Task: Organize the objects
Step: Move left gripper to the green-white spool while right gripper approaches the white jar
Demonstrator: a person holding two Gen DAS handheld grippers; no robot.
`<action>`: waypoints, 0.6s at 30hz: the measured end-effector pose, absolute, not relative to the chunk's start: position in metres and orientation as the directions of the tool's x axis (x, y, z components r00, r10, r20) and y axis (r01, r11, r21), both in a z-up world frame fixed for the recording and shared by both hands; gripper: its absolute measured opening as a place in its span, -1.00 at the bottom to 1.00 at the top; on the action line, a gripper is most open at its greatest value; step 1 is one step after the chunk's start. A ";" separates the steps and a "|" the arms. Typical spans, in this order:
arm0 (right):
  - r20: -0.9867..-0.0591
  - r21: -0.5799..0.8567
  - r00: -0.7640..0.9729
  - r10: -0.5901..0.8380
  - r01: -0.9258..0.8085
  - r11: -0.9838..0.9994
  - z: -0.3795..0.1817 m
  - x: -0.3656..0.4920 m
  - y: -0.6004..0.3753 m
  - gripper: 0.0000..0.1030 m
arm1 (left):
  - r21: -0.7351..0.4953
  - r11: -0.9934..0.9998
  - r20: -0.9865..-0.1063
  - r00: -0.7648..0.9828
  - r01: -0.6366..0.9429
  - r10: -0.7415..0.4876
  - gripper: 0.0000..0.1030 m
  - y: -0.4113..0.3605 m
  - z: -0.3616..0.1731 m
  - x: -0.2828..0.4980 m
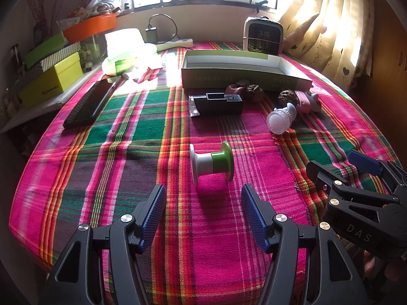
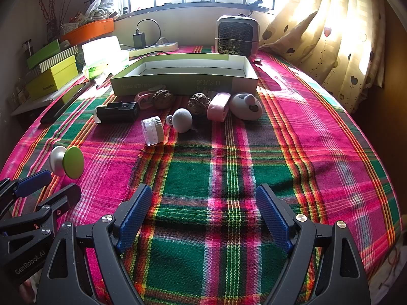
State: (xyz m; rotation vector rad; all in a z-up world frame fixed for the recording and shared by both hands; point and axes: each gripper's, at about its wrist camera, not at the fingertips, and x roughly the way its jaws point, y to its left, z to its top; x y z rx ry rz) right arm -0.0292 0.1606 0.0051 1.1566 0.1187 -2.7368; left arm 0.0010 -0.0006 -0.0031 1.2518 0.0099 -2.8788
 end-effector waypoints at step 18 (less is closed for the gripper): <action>-0.717 -0.008 -0.686 -0.125 0.187 -0.982 0.005 -0.028 0.160 0.63 | -0.001 -1.000 -0.730 -0.684 -0.007 0.006 0.17 -0.001 -0.002 0.004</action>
